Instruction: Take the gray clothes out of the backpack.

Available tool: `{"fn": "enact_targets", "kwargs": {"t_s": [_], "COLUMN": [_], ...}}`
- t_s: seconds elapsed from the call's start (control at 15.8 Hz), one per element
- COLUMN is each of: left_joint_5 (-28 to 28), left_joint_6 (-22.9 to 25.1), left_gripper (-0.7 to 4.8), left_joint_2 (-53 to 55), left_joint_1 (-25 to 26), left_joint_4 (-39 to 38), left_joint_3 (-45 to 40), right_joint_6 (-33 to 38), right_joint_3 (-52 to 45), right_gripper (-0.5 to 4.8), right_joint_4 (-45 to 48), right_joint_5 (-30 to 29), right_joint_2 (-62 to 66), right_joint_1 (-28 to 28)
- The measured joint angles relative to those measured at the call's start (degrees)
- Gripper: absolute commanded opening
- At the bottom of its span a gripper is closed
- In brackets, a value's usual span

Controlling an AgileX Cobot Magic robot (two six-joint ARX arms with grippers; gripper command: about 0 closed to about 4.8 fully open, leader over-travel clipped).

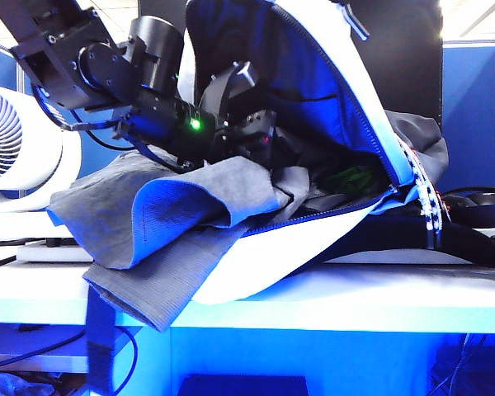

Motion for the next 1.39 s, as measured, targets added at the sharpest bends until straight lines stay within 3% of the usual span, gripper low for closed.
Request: {"fn": "enact_targets", "kwargs": {"t_s": [0.25,0.51,0.57,0.7,0.82,0.89,1.08,1.2,1.39], "left_joint_5": [-1.8,-3.9,-6.6,-8.6,-11.1,-11.6,-11.8,-9.5,-9.0], "left_joint_6": [-0.2,6.0,9.7,12.0,12.7,13.2,13.5,13.3,11.5], "left_gripper": [-0.05,-0.05,-0.05,-0.05,-0.05,-0.05,-0.05,-0.05,-0.05], "left_joint_2": [0.0,-14.5,-21.2,-28.5,-38.0,-44.6,-55.0,-56.3,-52.3], "left_joint_1": [-0.2,-0.4,0.6,3.0,9.0,14.3,28.2,37.6,38.8], "left_joint_4": [-3.1,-22.6,-29.3,-35.9,-43.6,-46.7,-45.5,-45.3,-40.6], "left_joint_3": [0.1,-0.3,-0.4,-0.4,-0.5,-0.6,-0.2,2.4,4.7], "right_joint_6": [0.3,0.2,0.1,-0.1,-1.0,-1.0,-1.2,-1.2,-0.9], "right_joint_3": [-0.1,-0.1,0.0,0.0,0.0,-0.1,-0.1,0.0,0.1], "right_gripper": [-0.07,-0.07,-0.07,-0.07,-0.07,-0.07,-0.07,-0.07,-0.07], "right_joint_4": [-0.4,0.0,0.5,0.6,0.1,-0.7,-1.5,-2.0,-7.4], "right_joint_5": [-0.2,0.7,2.0,2.4,2.4,2.4,2.4,2.4,1.7], "right_joint_2": [-1.4,-1.7,-1.9,-1.9,-1.9,-1.9,-1.7,-1.6,-1.3], "right_joint_1": [0.0,-0.1,-0.1,-0.3,-0.3,-0.3,-0.3,-0.3,0.1]}}
